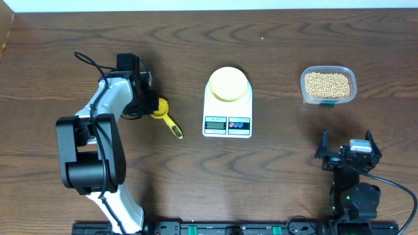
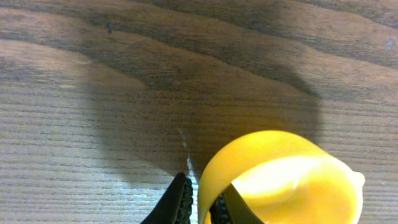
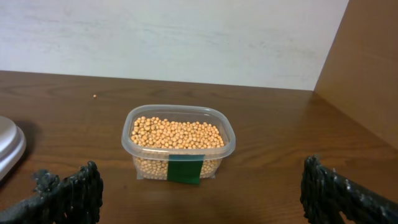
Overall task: Scoop item into bowl and weigh 50g on scale
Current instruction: 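Lift the yellow scoop with the left gripper and rotate it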
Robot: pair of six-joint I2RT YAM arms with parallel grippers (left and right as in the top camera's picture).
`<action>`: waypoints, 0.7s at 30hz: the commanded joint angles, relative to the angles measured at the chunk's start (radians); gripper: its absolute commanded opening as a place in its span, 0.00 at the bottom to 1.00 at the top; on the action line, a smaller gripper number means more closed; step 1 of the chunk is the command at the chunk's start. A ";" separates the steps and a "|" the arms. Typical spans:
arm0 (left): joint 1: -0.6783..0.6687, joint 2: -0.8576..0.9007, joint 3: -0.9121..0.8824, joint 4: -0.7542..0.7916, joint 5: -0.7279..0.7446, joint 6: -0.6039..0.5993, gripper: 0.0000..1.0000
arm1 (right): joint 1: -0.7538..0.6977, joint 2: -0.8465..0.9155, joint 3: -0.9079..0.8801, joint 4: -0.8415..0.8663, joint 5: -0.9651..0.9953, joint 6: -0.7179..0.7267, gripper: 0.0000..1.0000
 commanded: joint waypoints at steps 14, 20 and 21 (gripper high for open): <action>0.001 0.013 0.009 0.000 -0.013 0.003 0.08 | 0.003 -0.005 -0.001 -0.003 0.015 0.011 0.99; 0.001 0.013 0.009 0.000 -0.013 0.003 0.08 | 0.003 -0.005 -0.001 -0.003 0.015 0.011 0.99; 0.001 0.013 0.009 0.000 -0.013 0.003 0.08 | 0.003 -0.005 -0.001 -0.003 0.015 0.011 0.99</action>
